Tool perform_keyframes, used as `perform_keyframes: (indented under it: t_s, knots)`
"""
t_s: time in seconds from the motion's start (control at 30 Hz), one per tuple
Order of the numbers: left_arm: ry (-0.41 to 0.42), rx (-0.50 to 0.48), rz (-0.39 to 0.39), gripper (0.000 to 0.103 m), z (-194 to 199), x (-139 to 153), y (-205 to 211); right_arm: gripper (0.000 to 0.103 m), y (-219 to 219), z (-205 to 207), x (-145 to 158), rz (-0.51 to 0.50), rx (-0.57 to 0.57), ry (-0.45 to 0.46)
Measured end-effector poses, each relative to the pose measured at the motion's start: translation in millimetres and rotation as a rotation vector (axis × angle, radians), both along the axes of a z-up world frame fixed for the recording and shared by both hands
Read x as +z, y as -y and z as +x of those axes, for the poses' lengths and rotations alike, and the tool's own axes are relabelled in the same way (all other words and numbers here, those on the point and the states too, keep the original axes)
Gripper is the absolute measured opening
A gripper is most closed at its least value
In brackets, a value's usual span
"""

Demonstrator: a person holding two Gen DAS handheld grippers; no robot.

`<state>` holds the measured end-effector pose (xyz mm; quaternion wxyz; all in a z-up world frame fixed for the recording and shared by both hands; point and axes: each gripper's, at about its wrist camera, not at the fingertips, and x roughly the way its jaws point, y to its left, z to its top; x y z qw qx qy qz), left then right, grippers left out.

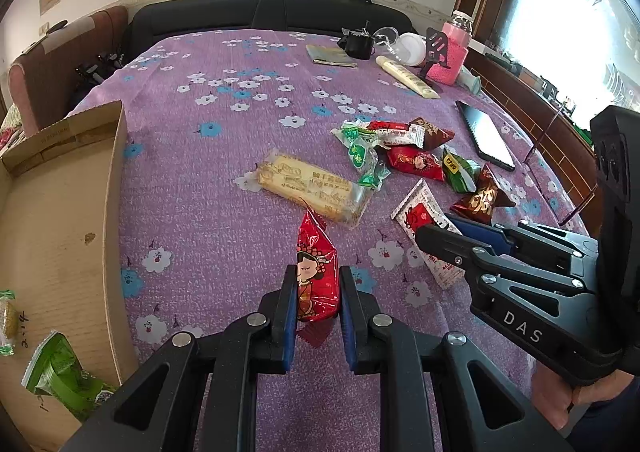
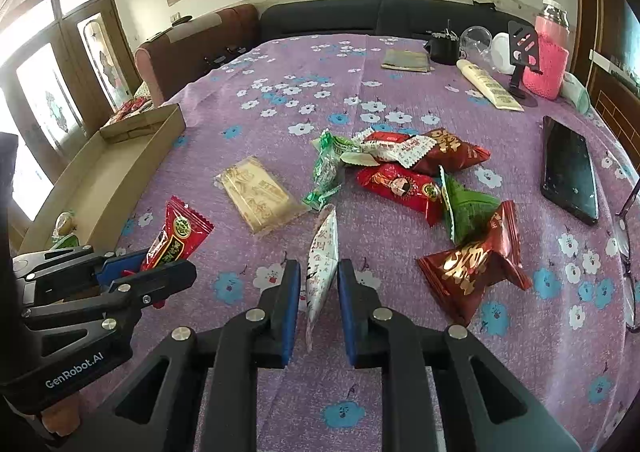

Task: Organize snacks
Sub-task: 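Lift white-red packet with right gripper while left holds red packet, then carry red packet into box with left gripper while right carries white packet there, release both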

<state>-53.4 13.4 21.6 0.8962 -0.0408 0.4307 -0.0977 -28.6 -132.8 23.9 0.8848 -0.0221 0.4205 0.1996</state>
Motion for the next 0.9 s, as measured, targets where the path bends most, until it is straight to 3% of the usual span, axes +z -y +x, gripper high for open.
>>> perform_keyframes:
  t_s: [0.13, 0.67, 0.9]
  knots:
    - [0.002, 0.0, 0.0, 0.018, 0, 0, 0, 0.012, -2, 0, -3, -0.01, 0.007, -0.004]
    - [0.04, 0.024, -0.012, 0.018, -5, 12, -9, 0.012, 4, -13, 20, 0.104, 0.031, 0.097]
    - [0.081, 0.077, -0.041, 0.018, -10, 29, -37, 0.012, 2, -17, 25, 0.125, 0.056, 0.12]
